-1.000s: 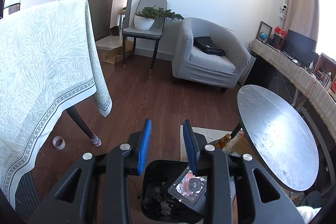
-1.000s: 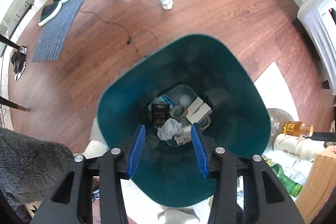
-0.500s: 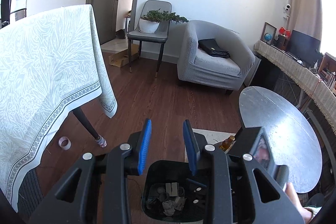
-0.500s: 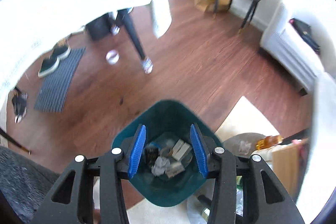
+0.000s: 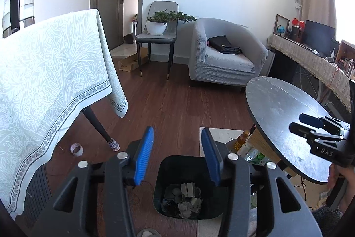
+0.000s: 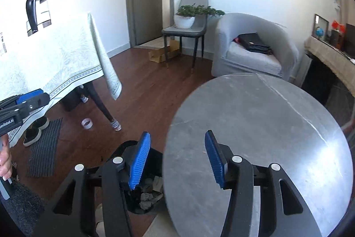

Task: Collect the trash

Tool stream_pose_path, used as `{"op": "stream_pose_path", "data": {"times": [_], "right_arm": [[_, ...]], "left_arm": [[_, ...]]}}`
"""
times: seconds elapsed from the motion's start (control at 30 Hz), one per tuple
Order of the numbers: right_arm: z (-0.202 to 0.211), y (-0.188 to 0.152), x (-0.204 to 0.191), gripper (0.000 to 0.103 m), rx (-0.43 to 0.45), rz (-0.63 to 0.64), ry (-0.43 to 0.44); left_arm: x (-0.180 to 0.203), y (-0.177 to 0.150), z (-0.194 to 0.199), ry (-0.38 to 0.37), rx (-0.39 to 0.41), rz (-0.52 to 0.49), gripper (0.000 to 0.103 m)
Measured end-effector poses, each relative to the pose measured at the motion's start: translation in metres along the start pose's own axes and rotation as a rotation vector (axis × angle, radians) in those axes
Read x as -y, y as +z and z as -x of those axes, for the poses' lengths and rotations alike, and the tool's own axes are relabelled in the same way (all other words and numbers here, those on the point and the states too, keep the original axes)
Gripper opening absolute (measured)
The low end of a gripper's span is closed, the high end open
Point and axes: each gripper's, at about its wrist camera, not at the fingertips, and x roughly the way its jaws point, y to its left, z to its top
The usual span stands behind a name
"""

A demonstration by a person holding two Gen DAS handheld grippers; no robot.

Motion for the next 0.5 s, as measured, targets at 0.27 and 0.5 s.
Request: {"op": "stream_pose_path", "data": {"times": [0.27, 0.5], "right_arm": [[0.077, -0.028, 0.055, 0.081, 0.090, -0.100, -0.167], [0.124, -0.065, 0.088, 0.090, 0.115, -0.134, -0.272]], "left_arm": [[0.025, -0.016, 0.039, 0.017, 0.086, -0.059, 0.092], [0.042, -0.028, 0.055, 0.027, 0.109, -0.084, 0.098]]}}
